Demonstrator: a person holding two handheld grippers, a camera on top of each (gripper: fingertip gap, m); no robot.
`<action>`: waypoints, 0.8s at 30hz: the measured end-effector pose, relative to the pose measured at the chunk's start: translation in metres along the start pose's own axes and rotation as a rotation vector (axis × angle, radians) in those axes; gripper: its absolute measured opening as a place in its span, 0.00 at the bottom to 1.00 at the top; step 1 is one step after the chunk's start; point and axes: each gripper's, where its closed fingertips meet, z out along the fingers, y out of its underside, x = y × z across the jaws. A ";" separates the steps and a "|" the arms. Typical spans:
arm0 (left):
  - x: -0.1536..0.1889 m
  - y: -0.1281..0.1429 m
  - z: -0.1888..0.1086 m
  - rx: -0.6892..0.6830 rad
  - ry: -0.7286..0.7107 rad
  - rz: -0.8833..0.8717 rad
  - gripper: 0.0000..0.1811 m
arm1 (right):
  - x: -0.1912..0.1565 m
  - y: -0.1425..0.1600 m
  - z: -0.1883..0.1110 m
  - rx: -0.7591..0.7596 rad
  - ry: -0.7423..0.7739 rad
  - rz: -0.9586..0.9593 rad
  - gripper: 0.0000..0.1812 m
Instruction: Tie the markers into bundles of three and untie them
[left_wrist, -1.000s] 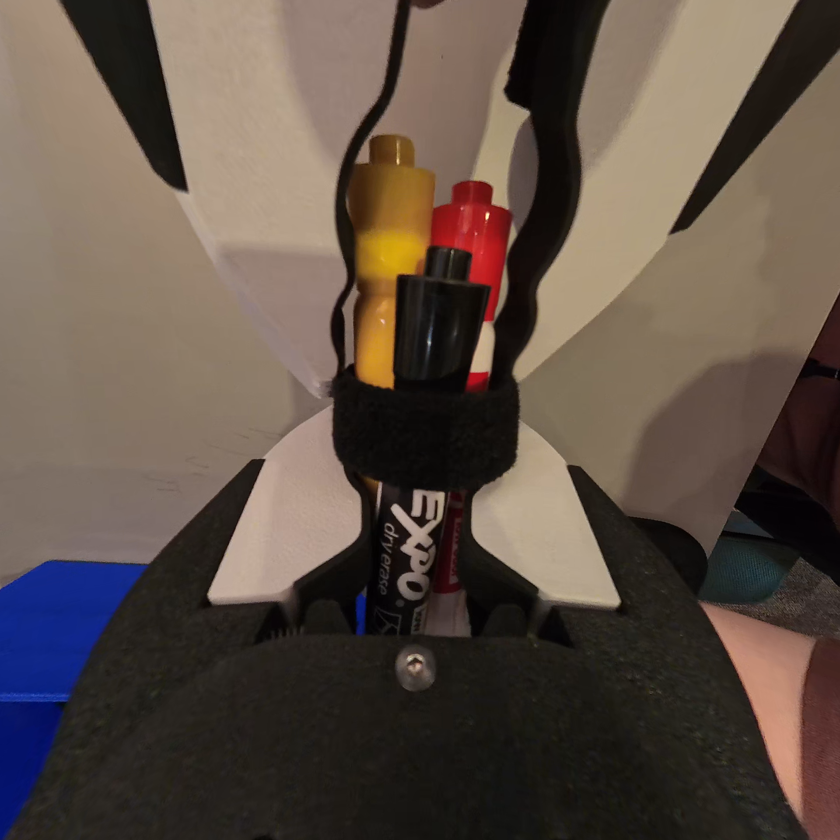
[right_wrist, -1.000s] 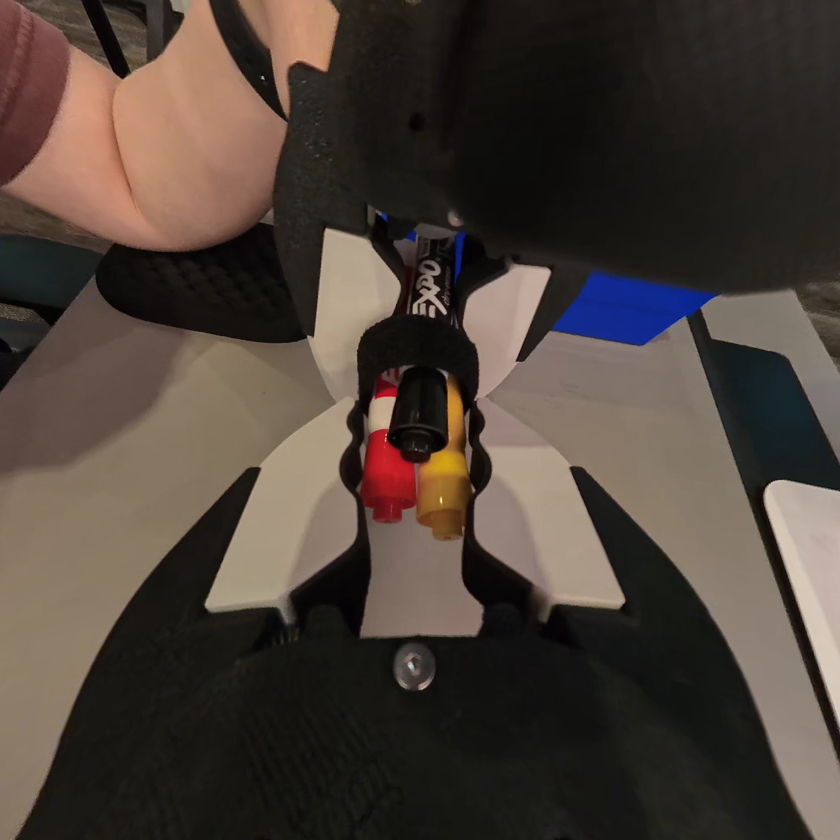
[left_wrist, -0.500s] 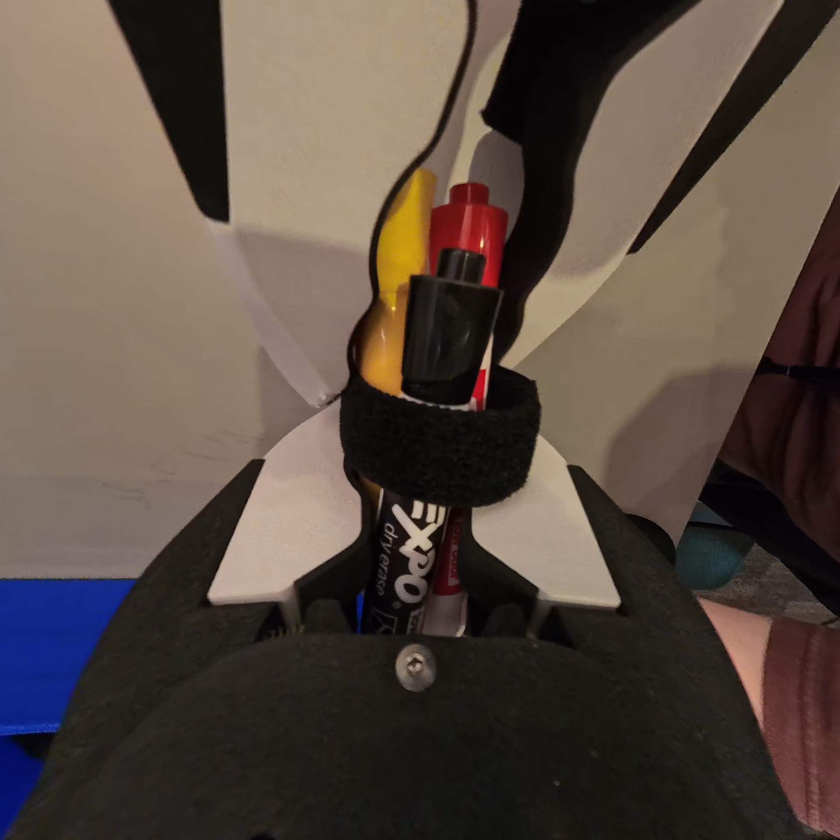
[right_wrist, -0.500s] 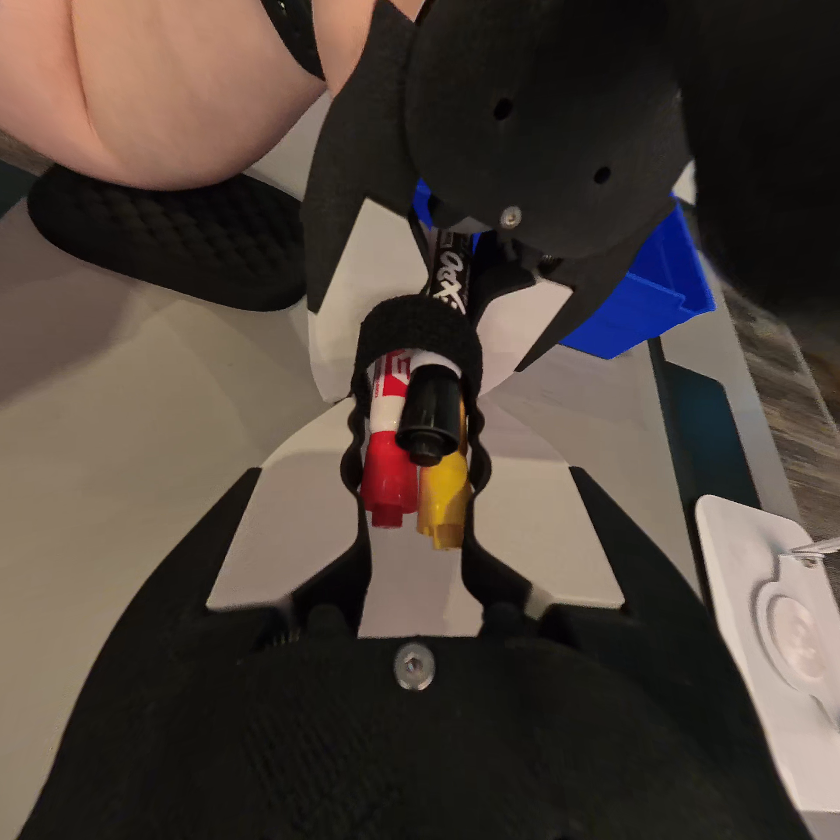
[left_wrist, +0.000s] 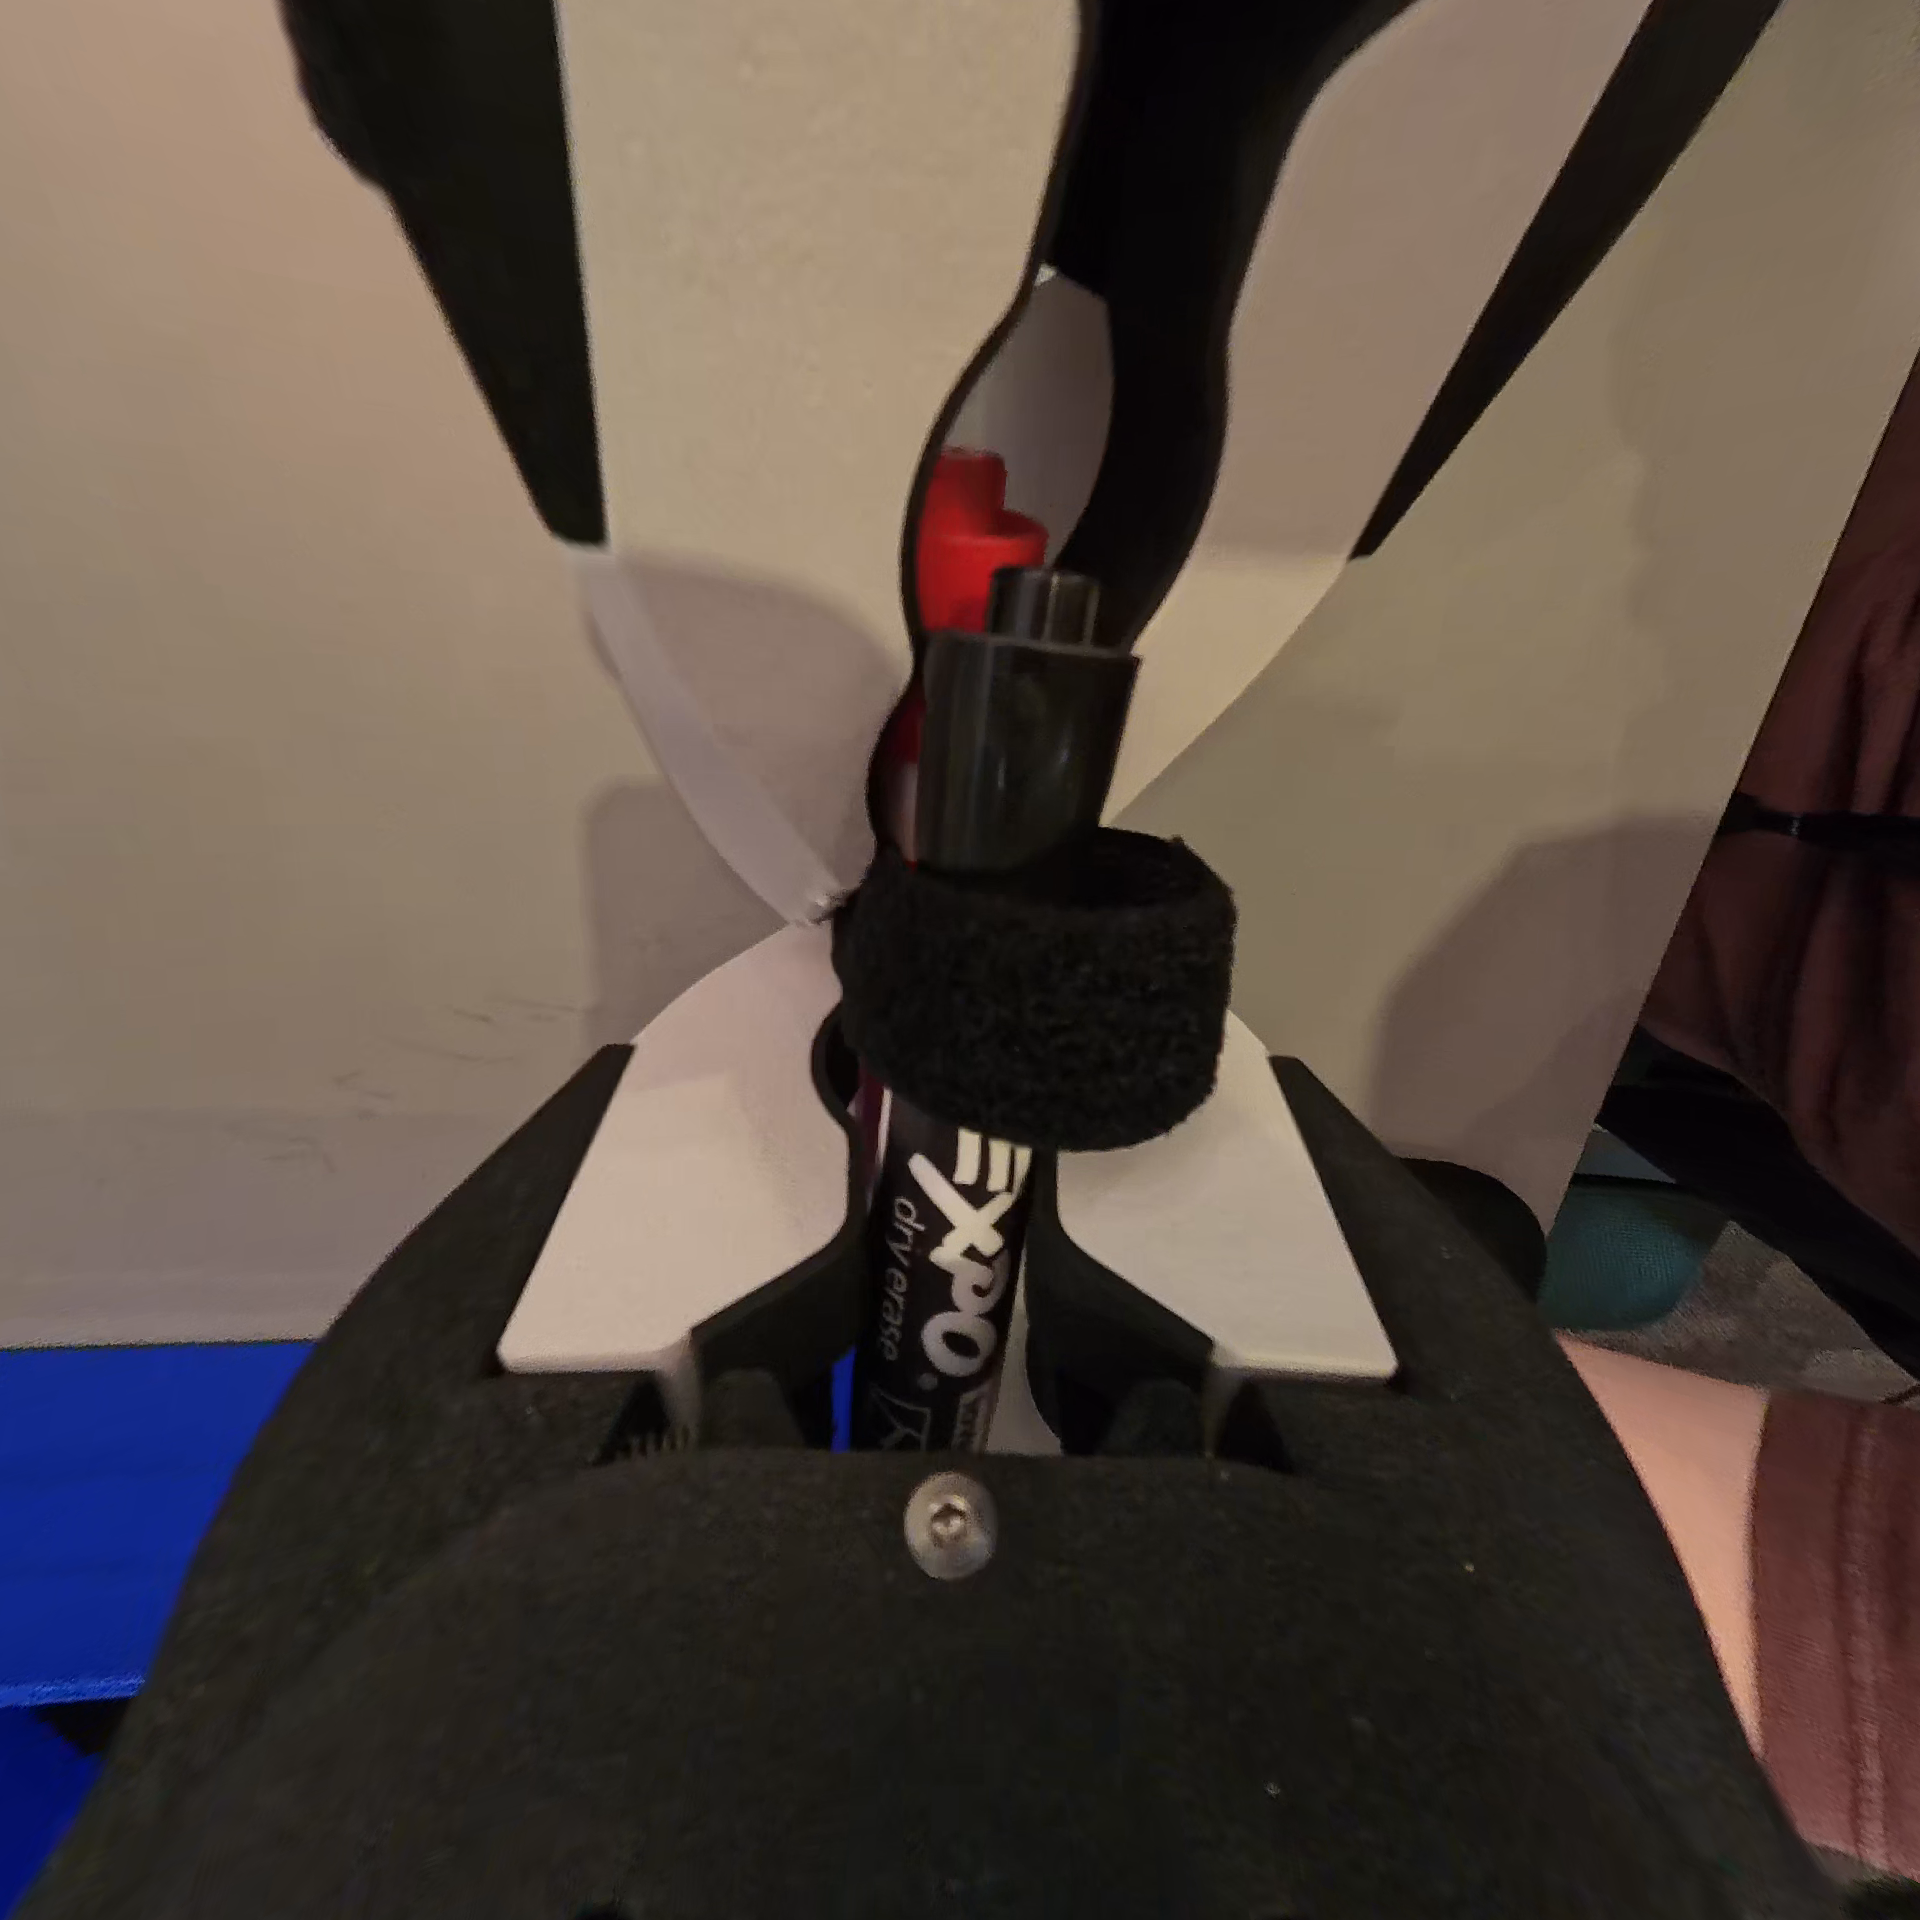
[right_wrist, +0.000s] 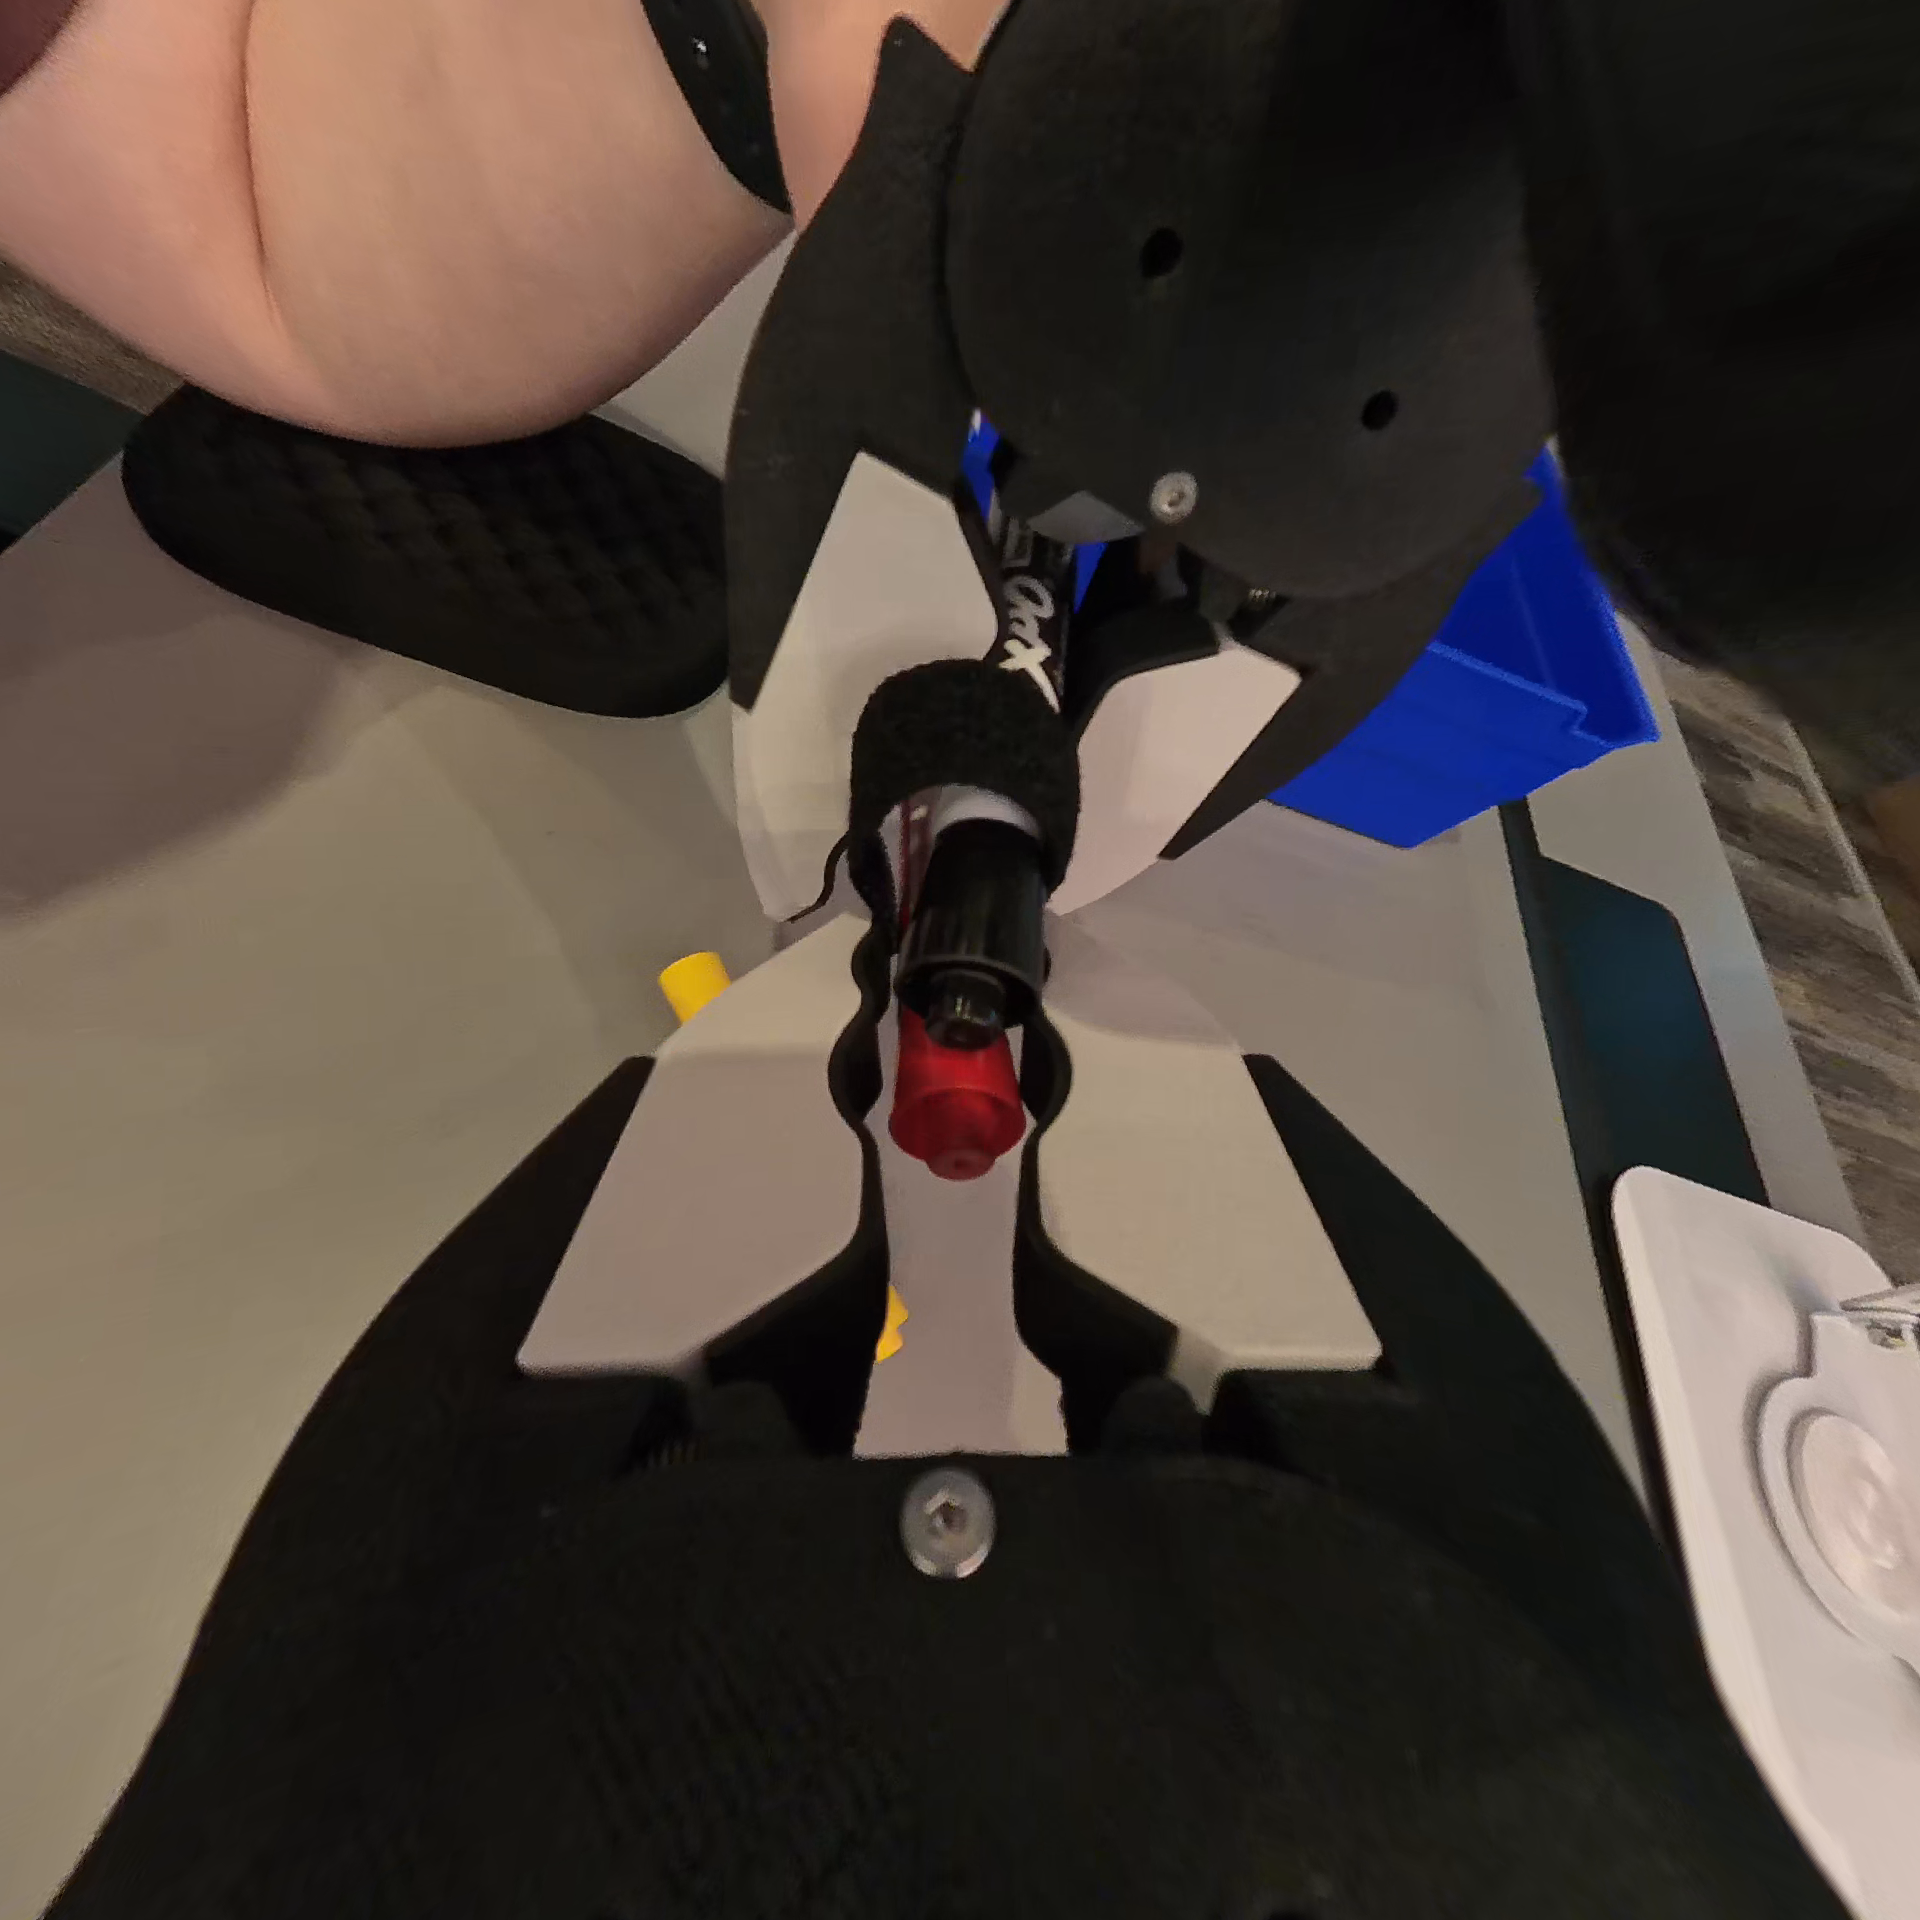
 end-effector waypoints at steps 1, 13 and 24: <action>-0.001 0.000 0.001 -0.006 -0.011 0.000 0.17 | 0.000 0.001 0.000 -0.002 -0.004 0.012 0.13; 0.001 -0.002 0.000 0.020 0.038 -0.031 0.17 | -0.001 0.000 -0.010 0.092 -0.136 0.179 0.03; -0.007 0.003 0.008 0.010 0.075 -0.082 0.17 | 0.004 0.027 -0.016 0.115 -0.238 0.340 0.03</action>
